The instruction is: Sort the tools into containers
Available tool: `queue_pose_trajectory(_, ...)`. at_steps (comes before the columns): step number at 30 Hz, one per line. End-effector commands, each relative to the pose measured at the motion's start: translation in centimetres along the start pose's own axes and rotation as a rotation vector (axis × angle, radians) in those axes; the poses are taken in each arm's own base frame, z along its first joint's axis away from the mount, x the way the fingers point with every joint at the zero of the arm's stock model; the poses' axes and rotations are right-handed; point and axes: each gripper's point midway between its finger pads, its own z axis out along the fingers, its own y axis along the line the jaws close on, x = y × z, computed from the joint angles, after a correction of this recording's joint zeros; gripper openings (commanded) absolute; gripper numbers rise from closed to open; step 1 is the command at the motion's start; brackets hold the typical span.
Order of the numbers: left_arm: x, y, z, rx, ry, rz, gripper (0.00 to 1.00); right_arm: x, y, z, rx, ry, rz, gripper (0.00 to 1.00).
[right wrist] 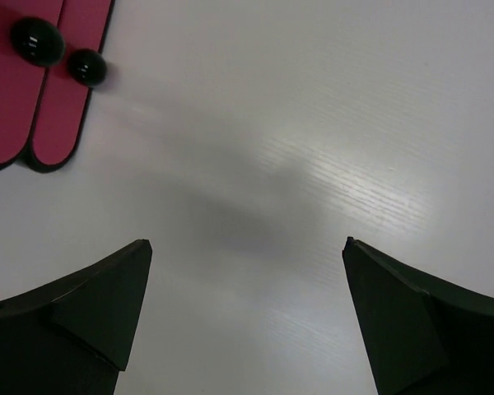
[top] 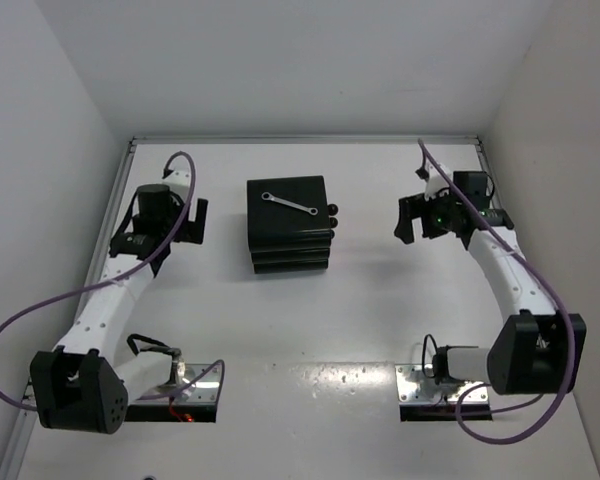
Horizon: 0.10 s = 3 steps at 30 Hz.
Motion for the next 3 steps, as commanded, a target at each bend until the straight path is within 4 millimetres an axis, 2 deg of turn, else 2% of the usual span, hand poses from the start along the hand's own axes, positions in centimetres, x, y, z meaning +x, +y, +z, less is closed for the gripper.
queue_pose_trajectory(1, -1.91, 0.56, -0.86, 0.000, -0.095, -0.019, 0.99, -3.83, 0.05, -0.84, -0.029, -0.135, -0.006, 1.00)
queue_pose_trajectory(3, -1.48, 0.59, -0.72, 0.006, -0.086, -0.023, 0.99, -3.62, 0.06, -0.84, -0.030, -0.127, -0.011, 1.00)
